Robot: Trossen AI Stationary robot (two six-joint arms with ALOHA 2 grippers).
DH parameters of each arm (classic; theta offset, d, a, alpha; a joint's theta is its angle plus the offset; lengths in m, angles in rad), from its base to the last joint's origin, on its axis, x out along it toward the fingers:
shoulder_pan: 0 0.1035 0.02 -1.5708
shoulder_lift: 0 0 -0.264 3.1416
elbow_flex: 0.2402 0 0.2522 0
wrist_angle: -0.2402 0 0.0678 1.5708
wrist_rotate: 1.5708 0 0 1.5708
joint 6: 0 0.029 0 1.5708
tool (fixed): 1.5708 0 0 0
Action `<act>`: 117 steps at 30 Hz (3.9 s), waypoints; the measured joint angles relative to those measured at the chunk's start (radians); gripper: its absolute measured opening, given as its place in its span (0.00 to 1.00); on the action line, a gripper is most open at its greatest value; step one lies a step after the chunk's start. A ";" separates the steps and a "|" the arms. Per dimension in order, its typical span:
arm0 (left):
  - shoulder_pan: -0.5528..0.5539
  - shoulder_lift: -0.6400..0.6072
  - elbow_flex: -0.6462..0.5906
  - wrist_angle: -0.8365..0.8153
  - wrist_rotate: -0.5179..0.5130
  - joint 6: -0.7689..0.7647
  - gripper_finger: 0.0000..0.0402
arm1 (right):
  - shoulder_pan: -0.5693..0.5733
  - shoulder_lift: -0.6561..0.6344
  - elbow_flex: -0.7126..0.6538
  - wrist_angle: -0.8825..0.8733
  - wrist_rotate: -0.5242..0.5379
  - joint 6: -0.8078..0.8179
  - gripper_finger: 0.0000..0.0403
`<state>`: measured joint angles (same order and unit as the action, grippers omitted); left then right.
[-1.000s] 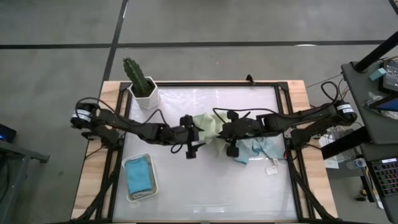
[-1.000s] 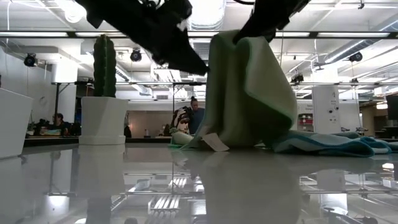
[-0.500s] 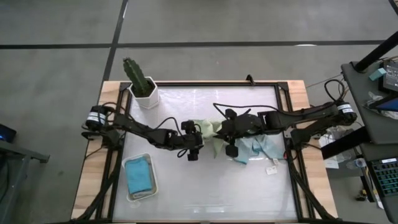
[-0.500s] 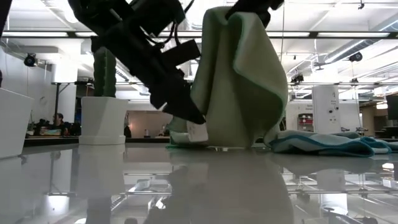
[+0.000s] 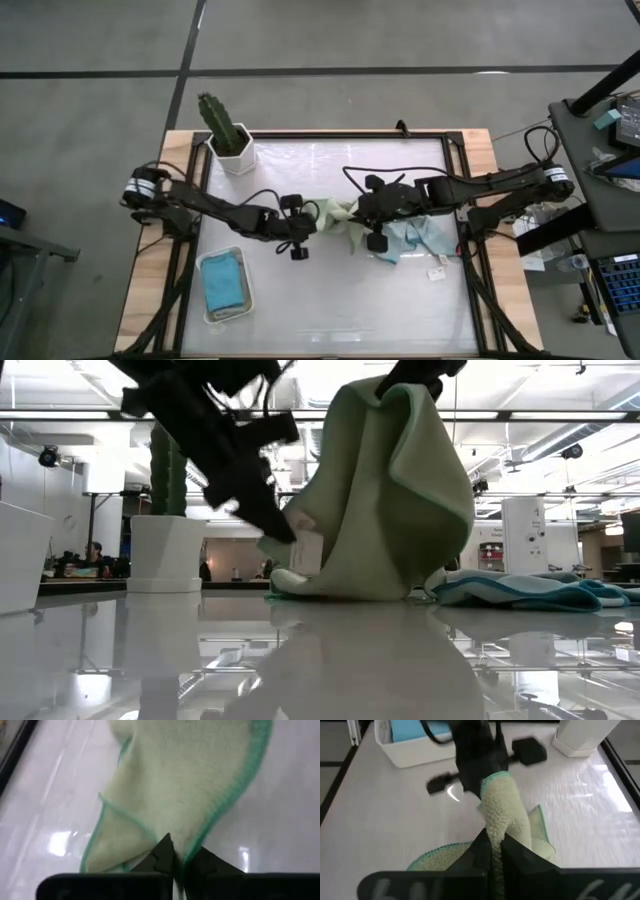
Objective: Fold microfiber towels
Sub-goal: Fold the green microfiber towel
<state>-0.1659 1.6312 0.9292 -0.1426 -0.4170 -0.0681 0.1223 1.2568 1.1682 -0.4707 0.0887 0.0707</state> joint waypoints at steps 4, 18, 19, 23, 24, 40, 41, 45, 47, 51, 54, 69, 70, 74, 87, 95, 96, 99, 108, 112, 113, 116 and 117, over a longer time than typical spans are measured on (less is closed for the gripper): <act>-0.017 -0.094 0.006 -0.036 0.114 0.014 0.00 | 0.000 0.000 0.000 -0.031 -0.007 0.008 0.02; -0.113 -0.292 0.013 -0.147 0.503 -0.058 0.00 | -0.006 0.129 -0.081 0.056 -0.153 -0.029 0.03; -0.116 -0.292 0.013 -0.147 0.503 -0.059 0.00 | -0.012 0.150 -0.082 0.073 -0.154 -0.029 0.04; -0.120 -0.282 0.008 -0.157 0.505 -0.101 0.00 | -0.052 0.235 -0.081 0.098 -0.144 -0.037 0.12; -0.120 -0.279 0.007 -0.164 0.505 -0.110 0.00 | -0.069 0.255 -0.078 0.094 -0.136 -0.043 0.15; -0.123 -0.276 -0.003 -0.260 0.487 -0.215 0.00 | -0.258 0.256 -0.043 -0.078 -0.149 -0.058 0.51; -0.123 -0.276 -0.003 -0.260 0.487 -0.216 0.00 | -0.258 0.251 -0.044 -0.084 -0.150 -0.061 0.51; -0.124 -0.277 -0.003 -0.272 0.487 -0.273 0.00 | -0.261 0.226 -0.044 -0.107 -0.177 -0.147 0.53; -0.124 -0.278 -0.003 -0.304 0.480 -0.328 0.00 | -0.267 0.220 -0.044 -0.108 -0.179 -0.201 0.53; -0.124 -0.271 -0.004 -0.427 0.411 -0.449 0.00 | -0.280 0.220 -0.050 -0.093 -0.235 -0.362 0.53; -0.124 -0.268 -0.007 -0.493 0.365 -0.503 0.00 | -0.288 0.228 -0.065 -0.068 -0.349 -0.508 0.53; -0.123 -0.267 -0.050 -0.461 0.329 -0.529 0.00 | -0.289 0.231 -0.038 -0.135 -0.351 -0.264 0.14; -0.123 -0.267 -0.051 -0.458 0.328 -0.529 0.00 | -0.277 0.223 -0.035 -0.185 -0.351 -0.216 0.16; -0.123 -0.267 -0.052 -0.457 0.298 -0.525 0.00 | -0.198 0.212 -0.052 -0.302 -0.354 -0.041 0.28; -0.123 -0.267 -0.052 -0.441 0.276 -0.524 0.00 | -0.044 0.218 -0.094 -0.284 -0.015 0.165 0.48; -0.123 -0.267 -0.052 -0.441 0.263 -0.525 0.00 | -0.044 0.218 -0.216 -0.087 -0.009 0.155 0.43; -0.124 -0.267 -0.052 -0.441 0.262 -0.525 0.00 | -0.044 0.218 -0.233 -0.059 -0.009 0.155 0.42; -0.124 -0.266 -0.052 -0.437 0.261 -0.525 0.00 | -0.044 0.218 -0.267 -0.010 -0.008 0.160 0.38; -0.123 -0.266 -0.052 -0.416 0.261 -0.512 0.00 | -0.044 0.218 -0.271 -0.004 -0.008 0.129 0.04; -0.124 -0.265 -0.051 -0.412 0.261 -0.498 0.00 | -0.044 0.204 -0.246 -0.013 -0.008 0.115 0.02; -0.124 -0.265 -0.051 -0.411 0.261 -0.498 0.00 | -0.044 0.200 -0.241 -0.017 -0.008 0.111 0.02; -0.123 -0.266 -0.051 -0.410 0.258 -0.497 0.00 | -0.044 0.191 -0.233 -0.019 -0.008 0.111 0.02; -0.123 -0.266 -0.051 -0.411 0.258 -0.497 0.00 | -0.044 0.190 -0.231 -0.022 -0.008 0.110 0.02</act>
<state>-0.2893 1.3655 0.8780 -0.5533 -0.1593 -0.5652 0.0784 1.4466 0.9377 -0.4926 0.0807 0.1808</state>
